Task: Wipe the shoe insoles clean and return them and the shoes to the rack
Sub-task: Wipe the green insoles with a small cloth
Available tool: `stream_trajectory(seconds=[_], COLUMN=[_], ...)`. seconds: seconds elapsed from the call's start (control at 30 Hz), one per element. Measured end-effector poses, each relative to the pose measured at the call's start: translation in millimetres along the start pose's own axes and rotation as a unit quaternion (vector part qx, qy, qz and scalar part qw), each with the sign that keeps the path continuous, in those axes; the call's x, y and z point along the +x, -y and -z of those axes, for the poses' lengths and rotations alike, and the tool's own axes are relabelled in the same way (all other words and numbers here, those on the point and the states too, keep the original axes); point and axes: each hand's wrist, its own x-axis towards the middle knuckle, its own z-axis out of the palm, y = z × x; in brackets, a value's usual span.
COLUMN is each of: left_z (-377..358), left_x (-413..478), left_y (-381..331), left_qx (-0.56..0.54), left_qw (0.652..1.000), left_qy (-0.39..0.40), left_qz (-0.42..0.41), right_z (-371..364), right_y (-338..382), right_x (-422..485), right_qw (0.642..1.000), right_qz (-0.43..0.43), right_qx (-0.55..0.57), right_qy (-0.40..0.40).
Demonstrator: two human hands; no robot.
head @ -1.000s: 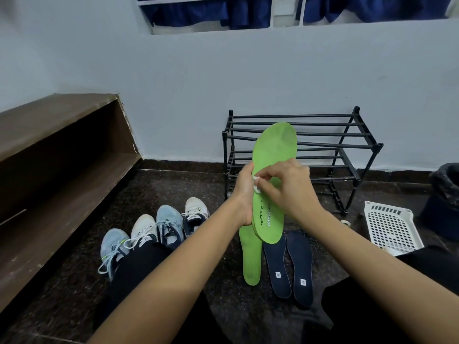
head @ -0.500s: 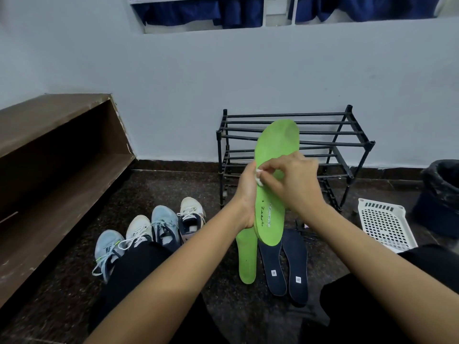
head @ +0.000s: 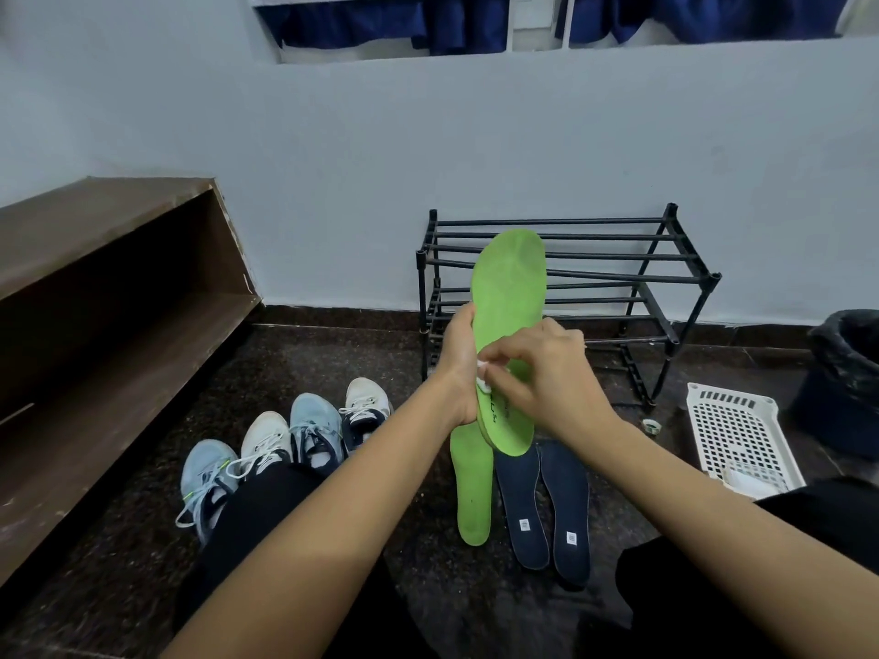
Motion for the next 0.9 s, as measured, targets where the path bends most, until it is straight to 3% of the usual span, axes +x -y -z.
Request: stream_trajectory(seconds=[0.27, 0.47, 0.8, 0.9], left_z=[-2.5, -11.5, 2.6, 6.9], left_x=[2.2, -3.2, 3.7, 7.6], left_y=[5.4, 11.2, -5.4, -7.2], left_qx=[0.006, 0.053, -0.019, -0.041], left_qw=[1.0, 0.997, 0.999, 0.999], left_qy=[0.019, 0.047, -0.017, -0.005], left_qz=[-0.007, -0.006, -0.024, -0.028], right_z=[-0.8, 6.5, -3.0, -6.1], right_y=[-9.4, -27.7, -1.0, 1.5], right_x=[3.9, 19.2, 0.2, -4.8], right_qw=[0.998, 0.991, 1.0, 1.0], right_qz=[-0.002, -0.086, -0.008, 0.01], right_qx=[-0.062, -0.085, -0.011, -0.017], right_qy=[-0.026, -0.055, -0.015, -0.006])
